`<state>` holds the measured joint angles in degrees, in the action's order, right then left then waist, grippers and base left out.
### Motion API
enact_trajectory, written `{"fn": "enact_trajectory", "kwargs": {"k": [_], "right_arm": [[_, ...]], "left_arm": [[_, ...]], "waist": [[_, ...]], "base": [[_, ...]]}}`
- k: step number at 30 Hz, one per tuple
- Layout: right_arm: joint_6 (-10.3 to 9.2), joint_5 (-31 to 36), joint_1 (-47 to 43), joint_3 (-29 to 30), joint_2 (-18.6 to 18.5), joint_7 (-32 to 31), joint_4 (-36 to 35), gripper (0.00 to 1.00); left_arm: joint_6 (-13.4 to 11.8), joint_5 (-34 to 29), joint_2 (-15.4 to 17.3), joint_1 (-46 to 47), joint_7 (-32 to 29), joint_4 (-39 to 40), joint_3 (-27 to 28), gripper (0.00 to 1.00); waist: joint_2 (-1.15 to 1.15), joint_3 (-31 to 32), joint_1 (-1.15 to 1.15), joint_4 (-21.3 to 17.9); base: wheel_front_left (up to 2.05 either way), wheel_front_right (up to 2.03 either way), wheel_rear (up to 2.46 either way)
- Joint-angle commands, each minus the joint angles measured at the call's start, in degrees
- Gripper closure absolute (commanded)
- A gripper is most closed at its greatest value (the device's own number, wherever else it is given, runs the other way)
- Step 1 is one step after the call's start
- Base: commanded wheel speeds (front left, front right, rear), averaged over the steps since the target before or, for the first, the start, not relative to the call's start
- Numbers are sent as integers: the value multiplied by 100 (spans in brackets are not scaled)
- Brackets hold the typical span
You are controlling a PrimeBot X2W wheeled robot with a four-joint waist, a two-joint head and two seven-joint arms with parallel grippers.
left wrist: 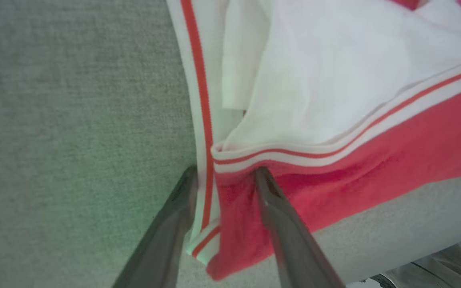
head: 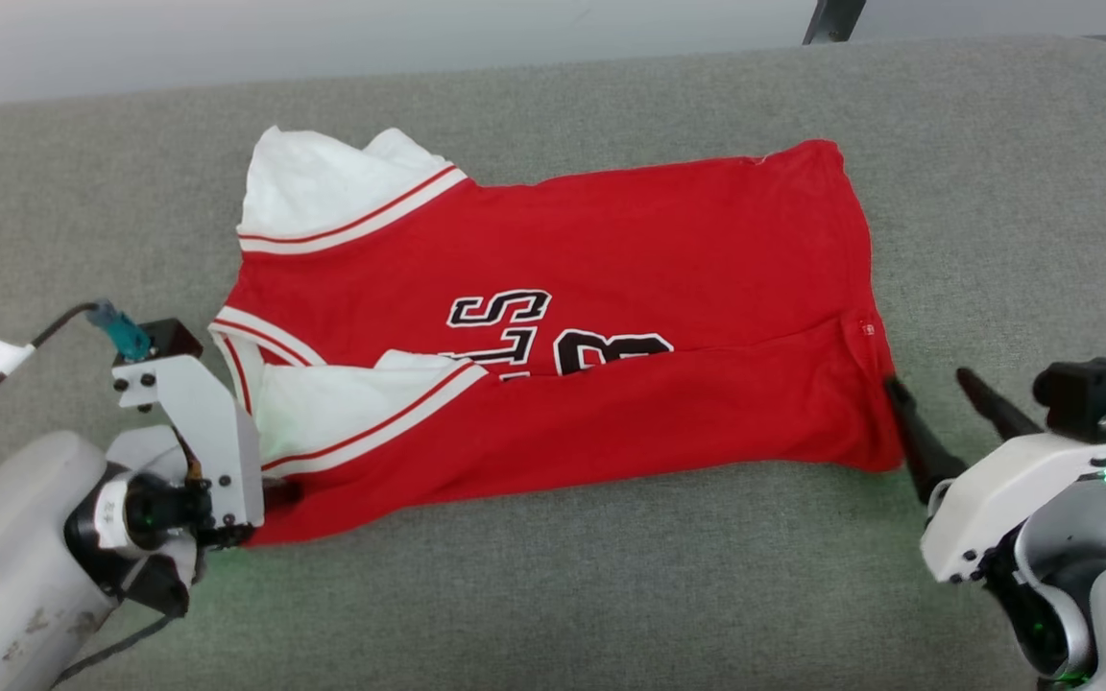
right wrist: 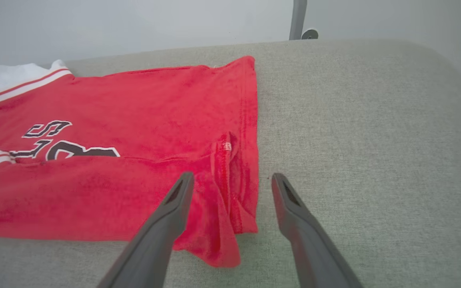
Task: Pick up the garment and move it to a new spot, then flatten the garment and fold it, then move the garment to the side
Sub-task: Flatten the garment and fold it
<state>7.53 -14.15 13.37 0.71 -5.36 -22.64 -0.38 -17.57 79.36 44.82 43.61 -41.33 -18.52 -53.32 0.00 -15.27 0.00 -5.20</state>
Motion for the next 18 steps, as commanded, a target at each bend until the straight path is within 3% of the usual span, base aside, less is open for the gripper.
{"fn": "enact_trajectory", "kwargs": {"k": [1, 4, 5, 6, 12, 18], "right_arm": [[-8, 0, 63, 33, -39, 56, 52, 0], [-8, -5, 136, 93, -51, 47, 153, 0], [-8, -15, 166, 101, -64, 25, 180, 0], [-8, -21, 178, 98, -83, -19, 219, 0], [-8, -136, 425, -12, -152, -405, 423, 0], [-8, -302, 866, -97, -260, -1304, 838, 0]], "left_arm": [[64, 24, -224, -68, -35, -108, -124, 45], [113, 53, -336, -34, -160, -306, -184, 67], [133, 97, -386, -11, -198, -377, -176, 80], [152, 152, -430, 2, -262, -442, -168, 100], [222, 157, -596, 200, -437, -720, -197, 100], [273, 98, -775, 430, -491, -913, -202, 100]], "waist": [[0, 6, 0, -3], [0, 4, 0, 7], [0, 1, 0, 18], [0, -1, 0, 29], [0, -39, 0, 59], [0, -123, 0, 117]], "base": [[0, 0, 0], [0, 0, 0], [0, 0, 0], [0, 0, 0], [0, 0, 0], [0, 0, 0]]}}
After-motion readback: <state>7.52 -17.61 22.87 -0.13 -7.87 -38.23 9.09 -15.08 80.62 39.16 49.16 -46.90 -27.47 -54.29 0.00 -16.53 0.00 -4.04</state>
